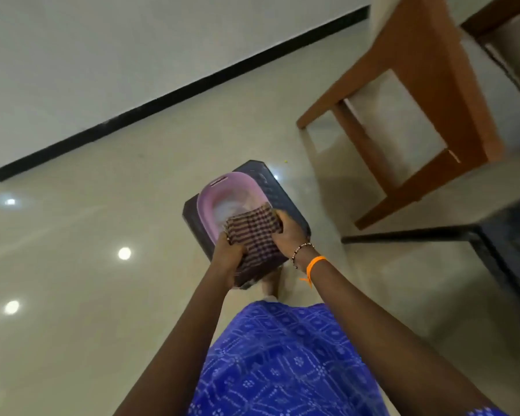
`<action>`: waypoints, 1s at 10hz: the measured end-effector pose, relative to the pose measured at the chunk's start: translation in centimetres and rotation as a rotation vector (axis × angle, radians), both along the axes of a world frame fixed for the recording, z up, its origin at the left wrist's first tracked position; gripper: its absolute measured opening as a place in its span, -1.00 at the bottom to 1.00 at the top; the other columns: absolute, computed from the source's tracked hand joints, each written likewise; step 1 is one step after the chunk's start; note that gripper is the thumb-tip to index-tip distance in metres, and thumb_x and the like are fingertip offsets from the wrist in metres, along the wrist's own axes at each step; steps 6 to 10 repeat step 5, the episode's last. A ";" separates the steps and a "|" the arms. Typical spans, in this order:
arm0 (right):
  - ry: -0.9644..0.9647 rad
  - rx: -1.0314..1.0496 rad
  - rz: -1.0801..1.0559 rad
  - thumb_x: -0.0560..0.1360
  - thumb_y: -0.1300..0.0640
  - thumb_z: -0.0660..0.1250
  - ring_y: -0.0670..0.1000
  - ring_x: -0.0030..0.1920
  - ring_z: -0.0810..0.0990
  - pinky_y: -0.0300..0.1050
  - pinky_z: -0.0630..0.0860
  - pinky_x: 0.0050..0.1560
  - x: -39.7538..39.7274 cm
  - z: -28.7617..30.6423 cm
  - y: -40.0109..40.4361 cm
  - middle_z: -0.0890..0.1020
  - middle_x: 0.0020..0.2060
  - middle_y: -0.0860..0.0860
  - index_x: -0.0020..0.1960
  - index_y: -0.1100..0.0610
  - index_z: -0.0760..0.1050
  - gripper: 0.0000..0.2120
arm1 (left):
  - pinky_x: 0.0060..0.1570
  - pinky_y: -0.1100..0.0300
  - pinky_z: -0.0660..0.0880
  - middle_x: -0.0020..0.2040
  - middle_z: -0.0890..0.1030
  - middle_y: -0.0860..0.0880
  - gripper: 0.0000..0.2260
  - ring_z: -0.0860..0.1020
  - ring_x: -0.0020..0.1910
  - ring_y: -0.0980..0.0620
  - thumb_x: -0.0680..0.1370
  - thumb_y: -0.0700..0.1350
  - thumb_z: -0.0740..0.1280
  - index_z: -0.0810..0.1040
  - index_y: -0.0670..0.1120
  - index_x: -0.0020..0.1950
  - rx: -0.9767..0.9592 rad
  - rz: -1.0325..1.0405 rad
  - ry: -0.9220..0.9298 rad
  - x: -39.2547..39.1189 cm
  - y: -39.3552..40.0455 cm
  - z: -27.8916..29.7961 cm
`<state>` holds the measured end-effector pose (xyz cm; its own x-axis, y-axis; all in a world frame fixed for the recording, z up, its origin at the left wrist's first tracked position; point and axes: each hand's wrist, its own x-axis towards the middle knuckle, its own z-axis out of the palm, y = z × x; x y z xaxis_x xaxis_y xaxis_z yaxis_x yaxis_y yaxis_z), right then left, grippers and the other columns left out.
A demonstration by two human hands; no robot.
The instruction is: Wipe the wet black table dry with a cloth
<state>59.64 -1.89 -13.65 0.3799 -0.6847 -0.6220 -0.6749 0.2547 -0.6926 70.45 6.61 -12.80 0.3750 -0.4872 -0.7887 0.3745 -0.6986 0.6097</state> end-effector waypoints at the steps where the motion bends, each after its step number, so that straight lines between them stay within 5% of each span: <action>1: 0.075 -0.020 0.095 0.43 0.40 0.14 0.22 0.21 0.48 -0.02 0.41 0.22 2.4 -2.3 -0.9 0.52 0.21 0.21 0.32 0.21 0.38 -0.53 | 0.03 -0.06 0.57 0.08 0.60 -0.23 -0.53 0.58 0.08 -0.18 0.39 -0.47 0.11 0.44 -0.20 0.25 0.046 0.041 0.029 1.7 -0.9 -2.3; 3: 0.100 0.087 0.282 0.42 0.45 0.14 0.14 0.23 0.46 -0.31 0.29 0.15 5.4 -5.6 -2.9 0.50 0.25 0.16 0.39 0.22 0.30 -0.45 | -0.14 0.11 0.61 0.10 0.61 -0.20 -0.60 0.60 0.07 -0.12 0.44 -0.41 0.14 0.47 -0.19 0.24 0.111 0.052 0.086 3.5 -2.2 -5.5; 4: 0.145 0.167 0.403 0.43 0.40 0.13 0.16 0.23 0.46 -0.15 0.36 0.24 5.9 -6.7 -3.7 0.49 0.27 0.19 0.42 0.17 0.25 -0.44 | -0.31 0.33 0.56 -0.06 0.61 -0.10 -0.70 0.62 -0.12 0.08 0.49 -0.41 0.13 0.50 -0.15 0.12 0.100 0.042 0.040 3.9 -2.9 -5.6; 5: 0.134 0.091 0.394 0.47 0.38 0.12 0.16 0.26 0.46 -0.21 0.31 0.18 6.1 -5.5 -4.7 0.49 0.29 0.15 0.38 0.16 0.34 -0.51 | 0.03 0.05 0.57 0.04 0.62 -0.12 -0.64 0.59 0.04 -0.06 0.45 -0.34 0.10 0.53 -0.09 0.12 0.034 -0.069 -0.140 3.8 -3.7 -5.5; 10: 0.134 0.091 0.394 0.47 0.38 0.12 0.16 0.26 0.46 -0.21 0.31 0.18 6.1 -5.5 -4.7 0.49 0.29 0.15 0.38 0.16 0.34 -0.51 | 0.03 0.05 0.57 0.04 0.62 -0.12 -0.64 0.59 0.04 -0.06 0.45 -0.34 0.10 0.53 -0.09 0.12 0.034 -0.069 -0.140 3.8 -3.7 -5.5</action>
